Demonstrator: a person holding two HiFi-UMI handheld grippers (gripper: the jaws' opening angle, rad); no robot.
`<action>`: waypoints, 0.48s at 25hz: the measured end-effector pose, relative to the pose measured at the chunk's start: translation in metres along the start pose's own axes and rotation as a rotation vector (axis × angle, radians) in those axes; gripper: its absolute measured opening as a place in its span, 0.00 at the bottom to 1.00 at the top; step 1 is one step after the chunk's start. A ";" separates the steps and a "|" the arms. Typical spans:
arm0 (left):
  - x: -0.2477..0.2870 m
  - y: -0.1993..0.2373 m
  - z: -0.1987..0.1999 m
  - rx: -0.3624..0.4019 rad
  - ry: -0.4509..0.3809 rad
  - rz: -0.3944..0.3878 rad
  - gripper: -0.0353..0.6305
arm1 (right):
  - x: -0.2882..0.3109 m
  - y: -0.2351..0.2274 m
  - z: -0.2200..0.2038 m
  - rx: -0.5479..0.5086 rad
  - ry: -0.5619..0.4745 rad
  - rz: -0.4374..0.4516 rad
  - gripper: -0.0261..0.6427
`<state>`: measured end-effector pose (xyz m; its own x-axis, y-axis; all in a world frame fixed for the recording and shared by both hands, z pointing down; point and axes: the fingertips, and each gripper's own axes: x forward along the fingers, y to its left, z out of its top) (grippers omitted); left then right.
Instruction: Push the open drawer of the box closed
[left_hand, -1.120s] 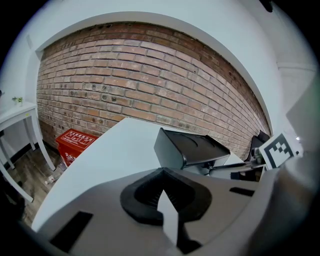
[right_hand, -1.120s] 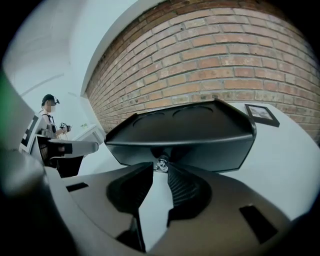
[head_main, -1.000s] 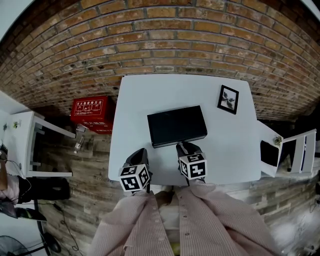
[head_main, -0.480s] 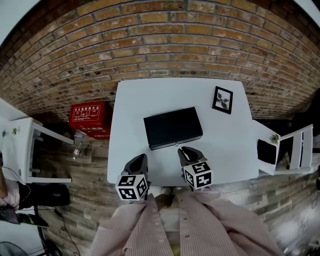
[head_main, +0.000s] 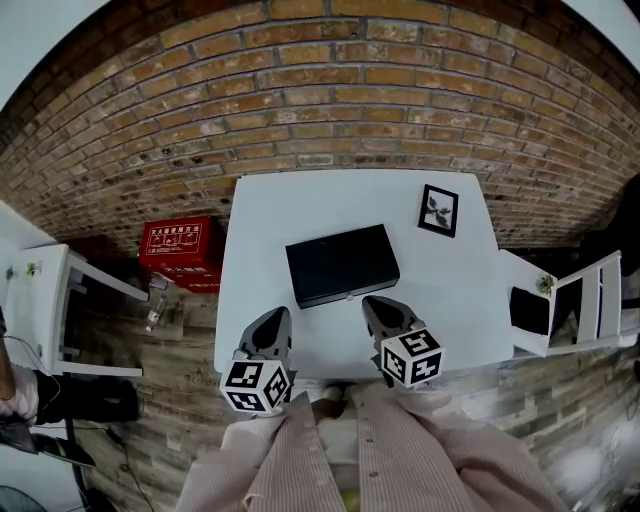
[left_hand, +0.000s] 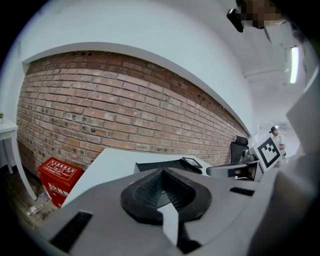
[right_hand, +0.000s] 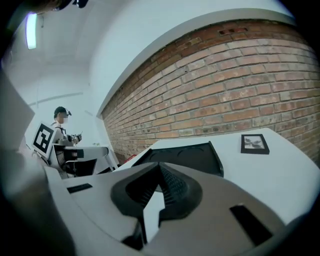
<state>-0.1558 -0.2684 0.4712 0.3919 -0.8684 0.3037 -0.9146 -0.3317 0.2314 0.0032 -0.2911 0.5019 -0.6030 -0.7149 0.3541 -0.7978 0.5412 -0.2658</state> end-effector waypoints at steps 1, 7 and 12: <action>-0.002 0.000 0.005 0.005 -0.014 0.002 0.05 | -0.002 0.001 0.006 -0.002 -0.016 0.006 0.05; -0.008 -0.002 0.028 0.045 -0.064 0.001 0.05 | -0.019 0.005 0.044 0.027 -0.144 0.060 0.05; -0.015 -0.005 0.046 0.075 -0.106 -0.002 0.04 | -0.034 0.006 0.071 0.010 -0.225 0.086 0.05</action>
<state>-0.1615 -0.2702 0.4231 0.3845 -0.9005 0.2033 -0.9203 -0.3566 0.1608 0.0189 -0.2949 0.4247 -0.6530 -0.7476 0.1211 -0.7427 0.6009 -0.2954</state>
